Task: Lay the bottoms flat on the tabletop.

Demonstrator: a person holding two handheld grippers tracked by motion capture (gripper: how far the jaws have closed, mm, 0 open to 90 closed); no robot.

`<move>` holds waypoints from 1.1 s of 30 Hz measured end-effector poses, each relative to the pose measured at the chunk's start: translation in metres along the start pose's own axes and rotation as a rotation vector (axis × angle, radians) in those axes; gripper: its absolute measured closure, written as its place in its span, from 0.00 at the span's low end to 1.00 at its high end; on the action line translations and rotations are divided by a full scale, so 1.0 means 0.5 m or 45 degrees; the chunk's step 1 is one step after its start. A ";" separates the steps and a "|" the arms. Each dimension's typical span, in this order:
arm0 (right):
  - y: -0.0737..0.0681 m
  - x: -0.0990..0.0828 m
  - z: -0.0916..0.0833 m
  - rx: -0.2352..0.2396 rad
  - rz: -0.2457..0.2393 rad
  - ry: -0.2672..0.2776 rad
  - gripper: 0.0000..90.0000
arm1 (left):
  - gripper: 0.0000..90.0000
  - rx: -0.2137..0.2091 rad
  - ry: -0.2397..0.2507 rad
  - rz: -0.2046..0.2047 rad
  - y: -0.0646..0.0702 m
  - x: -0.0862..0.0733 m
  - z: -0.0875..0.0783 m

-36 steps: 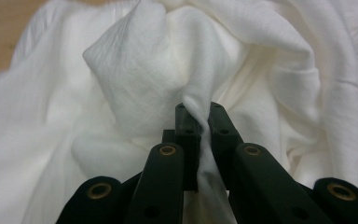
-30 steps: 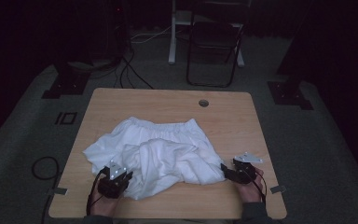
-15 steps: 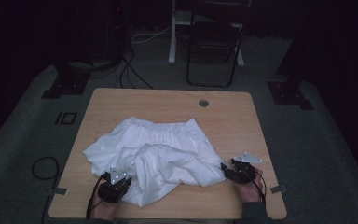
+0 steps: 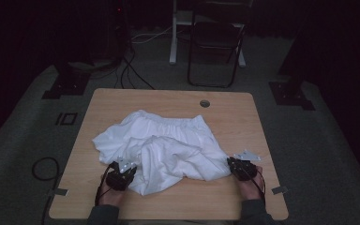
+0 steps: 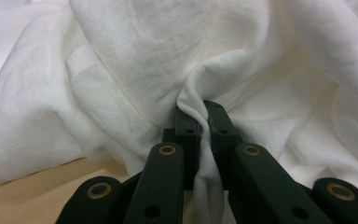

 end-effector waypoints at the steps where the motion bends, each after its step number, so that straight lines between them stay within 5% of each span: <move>1: 0.010 0.001 0.002 -0.032 -0.028 -0.009 0.91 | 0.95 -0.001 -0.004 0.002 -0.001 0.004 0.006; 11: 0.062 0.008 0.019 -0.115 0.012 -0.034 0.92 | 0.95 -0.012 0.000 -0.071 -0.004 0.046 0.068; 14: 0.097 0.011 0.028 -0.180 0.018 -0.060 0.98 | 0.95 -0.006 -0.003 -0.074 0.006 0.058 0.080; 16: 0.109 0.011 0.030 -0.177 0.050 -0.064 0.98 | 0.96 -0.017 -0.008 -0.048 0.012 0.056 0.071; 22: 0.121 0.011 0.031 -0.206 0.020 -0.080 0.99 | 0.96 -0.034 -0.018 -0.040 0.006 0.017 0.010; 28: 0.140 0.009 0.030 -0.285 0.041 -0.107 0.99 | 0.96 -0.016 -0.038 -0.088 -0.022 -0.024 -0.047; 30: 0.140 0.009 0.030 -0.286 0.045 -0.111 0.99 | 0.95 -0.050 -0.029 -0.117 -0.024 -0.030 -0.065; 33: 0.134 0.011 0.029 -0.278 0.059 -0.120 0.97 | 0.76 -0.047 0.028 -0.131 -0.024 -0.014 -0.074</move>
Point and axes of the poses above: each handheld gripper's, and its own axes: z roughly forward along the jaws, x roughly out of its top, y roughly to its right, the point moved 9 cm from there along z, roughly forward along the jaws, and after that the axes turned 12 degrees about y, right-handed, at the moved point
